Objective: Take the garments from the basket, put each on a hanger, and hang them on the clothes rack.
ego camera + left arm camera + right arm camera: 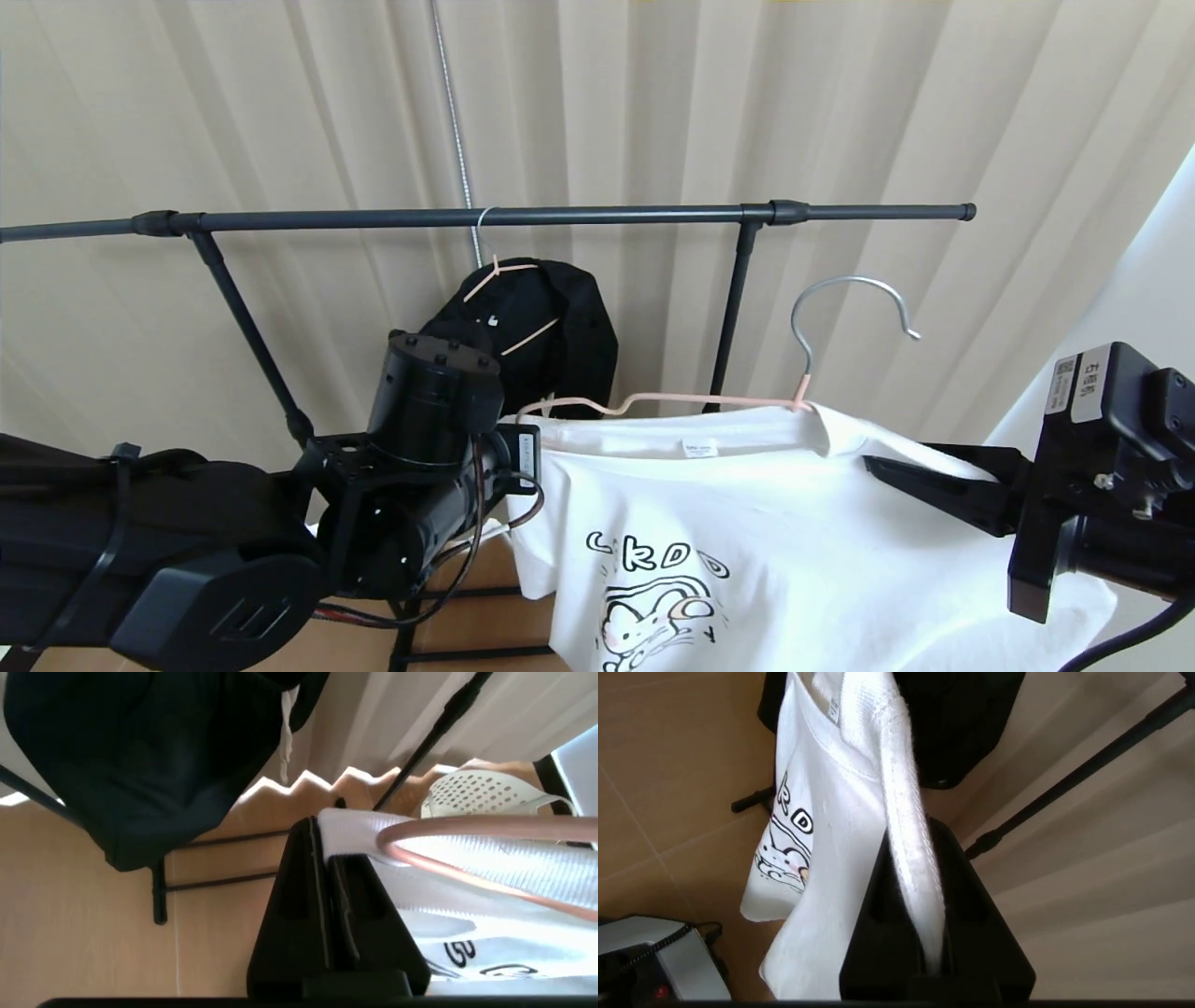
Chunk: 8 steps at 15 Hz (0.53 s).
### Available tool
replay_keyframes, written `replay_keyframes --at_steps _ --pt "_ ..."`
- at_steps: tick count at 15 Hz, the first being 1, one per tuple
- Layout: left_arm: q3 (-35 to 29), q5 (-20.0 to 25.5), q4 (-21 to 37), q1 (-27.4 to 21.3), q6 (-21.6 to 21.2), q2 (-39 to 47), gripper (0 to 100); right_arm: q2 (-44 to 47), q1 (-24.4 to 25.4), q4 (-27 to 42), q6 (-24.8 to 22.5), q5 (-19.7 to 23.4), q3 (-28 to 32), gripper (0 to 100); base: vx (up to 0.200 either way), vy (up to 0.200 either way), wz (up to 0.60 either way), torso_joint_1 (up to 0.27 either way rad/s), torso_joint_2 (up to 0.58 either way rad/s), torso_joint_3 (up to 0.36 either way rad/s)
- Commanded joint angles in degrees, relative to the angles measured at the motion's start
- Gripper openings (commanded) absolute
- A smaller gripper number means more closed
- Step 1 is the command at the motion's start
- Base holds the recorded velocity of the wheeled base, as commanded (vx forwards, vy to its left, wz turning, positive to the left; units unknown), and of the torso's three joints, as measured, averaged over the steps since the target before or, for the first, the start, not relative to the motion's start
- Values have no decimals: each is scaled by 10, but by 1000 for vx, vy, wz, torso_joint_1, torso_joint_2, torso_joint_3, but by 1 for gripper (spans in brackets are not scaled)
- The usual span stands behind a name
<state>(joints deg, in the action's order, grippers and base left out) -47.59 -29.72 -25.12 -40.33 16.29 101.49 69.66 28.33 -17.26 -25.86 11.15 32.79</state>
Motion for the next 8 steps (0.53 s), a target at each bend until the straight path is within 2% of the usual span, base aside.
replay_keyframes --at_steps 1,6,8 --pt "-4 0 -10 2 -17 -1 0 -7 -6 1 -2 0 -4 0 0 0 0 0 0 0" --pt "-29 1 -12 -4 -51 -5 0 -9 -16 6 -2 1 -6 0 0 0 0 0 0 0" --pt "-51 2 -12 -14 -85 -11 0 14 -16 -1 -2 0 -6 0 0 0 0 0 0 0"
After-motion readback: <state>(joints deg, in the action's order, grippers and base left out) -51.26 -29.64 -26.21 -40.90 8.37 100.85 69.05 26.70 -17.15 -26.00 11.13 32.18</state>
